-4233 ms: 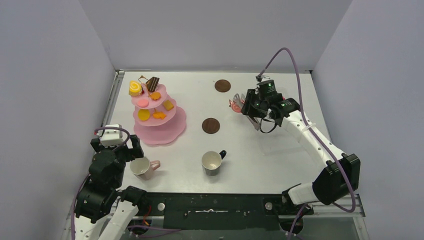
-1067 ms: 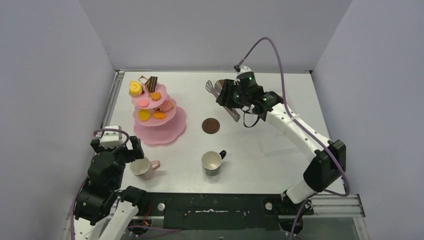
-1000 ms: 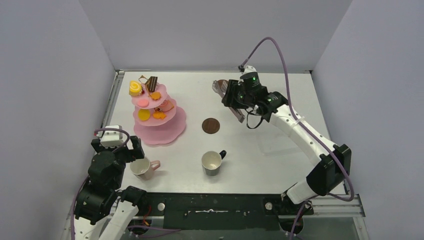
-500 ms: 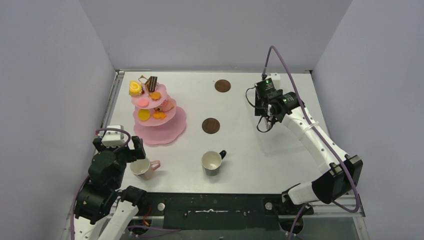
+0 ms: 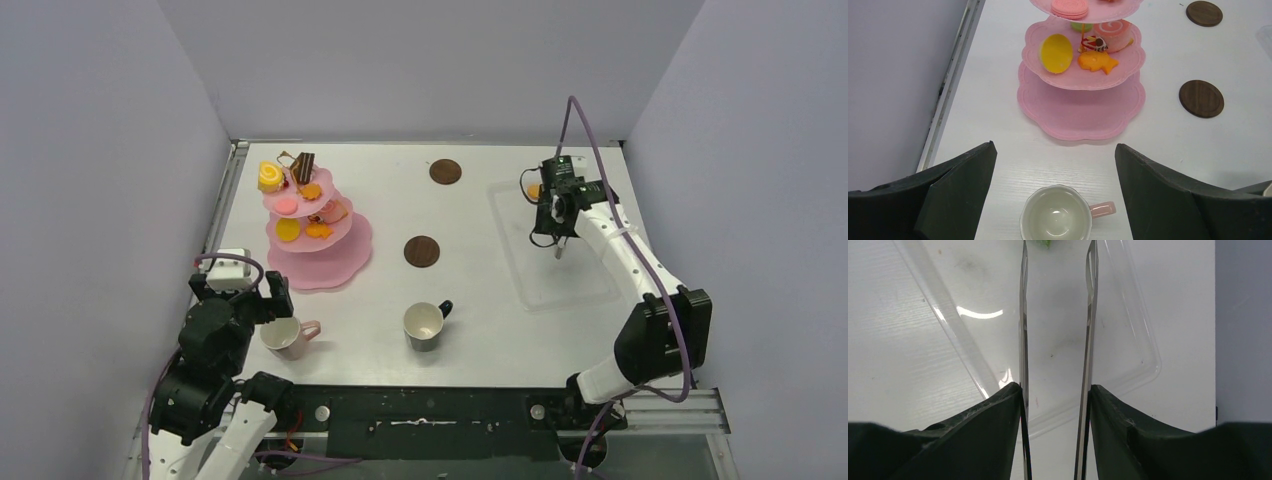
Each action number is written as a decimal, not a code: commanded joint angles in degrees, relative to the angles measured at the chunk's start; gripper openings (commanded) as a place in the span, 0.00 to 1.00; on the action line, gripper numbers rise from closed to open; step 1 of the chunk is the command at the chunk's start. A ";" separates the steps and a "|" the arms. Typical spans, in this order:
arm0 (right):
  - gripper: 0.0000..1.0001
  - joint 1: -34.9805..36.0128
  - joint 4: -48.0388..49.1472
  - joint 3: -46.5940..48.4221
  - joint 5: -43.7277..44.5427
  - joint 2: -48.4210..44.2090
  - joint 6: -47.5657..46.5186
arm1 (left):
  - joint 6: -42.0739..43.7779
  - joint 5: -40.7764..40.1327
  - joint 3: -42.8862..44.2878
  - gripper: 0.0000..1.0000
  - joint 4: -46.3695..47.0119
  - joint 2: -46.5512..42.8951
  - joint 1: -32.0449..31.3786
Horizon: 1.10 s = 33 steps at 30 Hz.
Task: Serve the afternoon tea
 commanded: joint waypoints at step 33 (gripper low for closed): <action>0.38 -0.12 5.67 2.34 0.77 7.03 -2.48 | 0.28 -0.26 0.54 0.88 3.11 1.02 -0.40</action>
